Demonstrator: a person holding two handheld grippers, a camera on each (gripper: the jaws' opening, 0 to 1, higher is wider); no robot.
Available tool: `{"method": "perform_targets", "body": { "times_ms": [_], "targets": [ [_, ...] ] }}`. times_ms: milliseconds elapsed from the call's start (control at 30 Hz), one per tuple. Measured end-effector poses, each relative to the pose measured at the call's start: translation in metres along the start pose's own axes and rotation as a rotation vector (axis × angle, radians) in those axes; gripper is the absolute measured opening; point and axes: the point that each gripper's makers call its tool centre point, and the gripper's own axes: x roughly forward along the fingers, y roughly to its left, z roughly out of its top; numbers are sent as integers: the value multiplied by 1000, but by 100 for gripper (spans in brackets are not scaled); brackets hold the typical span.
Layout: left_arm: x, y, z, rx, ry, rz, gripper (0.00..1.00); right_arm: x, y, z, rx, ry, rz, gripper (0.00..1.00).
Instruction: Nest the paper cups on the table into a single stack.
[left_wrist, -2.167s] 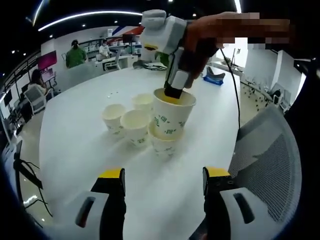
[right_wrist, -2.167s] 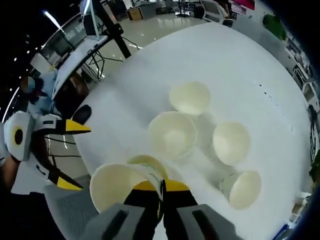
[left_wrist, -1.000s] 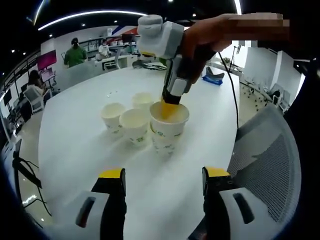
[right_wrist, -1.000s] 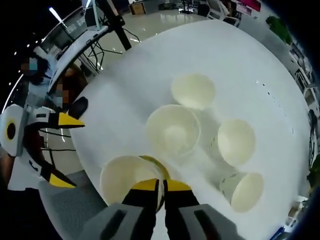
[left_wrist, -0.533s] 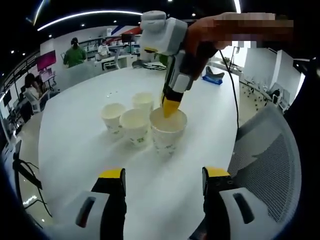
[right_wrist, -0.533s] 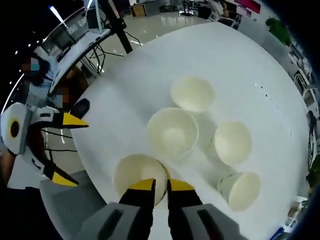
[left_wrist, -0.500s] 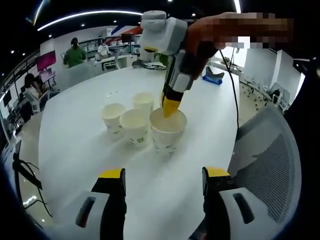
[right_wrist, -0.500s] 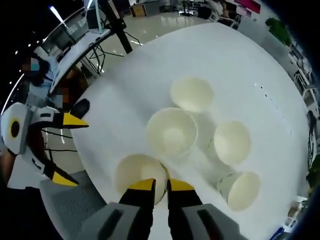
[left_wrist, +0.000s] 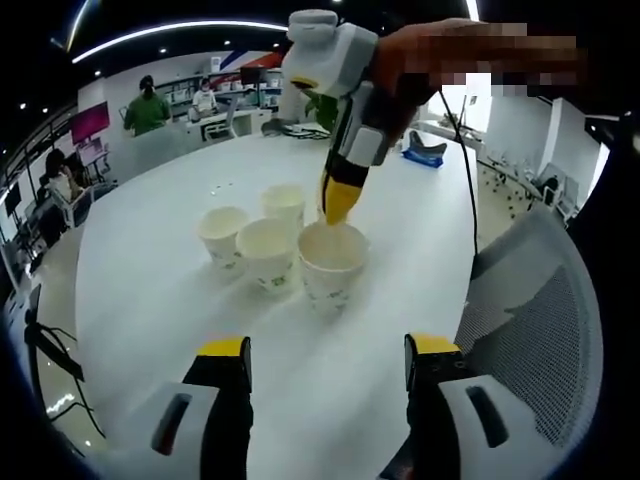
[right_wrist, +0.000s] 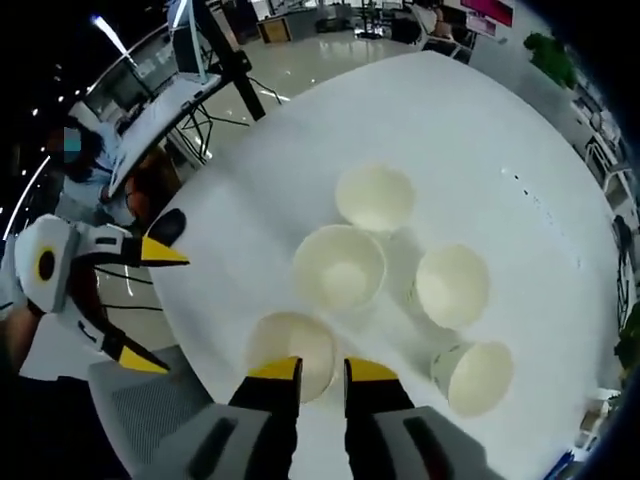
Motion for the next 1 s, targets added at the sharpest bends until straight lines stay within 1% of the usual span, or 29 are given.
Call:
{"method": "perform_targets", "body": {
  "times_ms": [67,167,267,367,400,500,567,633,733,867,900,933,1000],
  "targets": [
    [1,1,0,0,-1,1,60,-1,0,1,1,-7,0,17],
    [-2,-4,5,1,-1,2,60,-5,0,3,8,-20,4,19],
    [0,-2,3,2,0,2,60,-8,-1,3,14,-35,7,23],
    [0,0,3,3,1,1,60,-8,-1,8,7,-71,12,32],
    [0,0,3,3,1,1,60,-9,0,12,-18,-97,20,37],
    [1,-1,4,5,2,0,60,-10,-1,11,-48,-114,6,45],
    [-1,-6,7,8,2,-1,60,-12,-1,8,-47,-124,1,45],
    [0,-4,6,10,3,-2,60,-13,-2,8,-16,-140,10,45],
    [0,-6,8,12,3,-3,60,-13,-5,8,2,-153,11,45],
    [1,-4,5,12,3,-2,60,-13,-12,14,55,-181,16,43],
    [2,-2,4,12,3,-1,60,-13,-10,15,73,-192,20,43],
    [1,-3,4,12,3,-1,60,-14,-10,17,87,-205,22,43],
    [-2,-8,8,12,3,0,60,-14,-18,21,103,-217,25,43]
  ]
}}
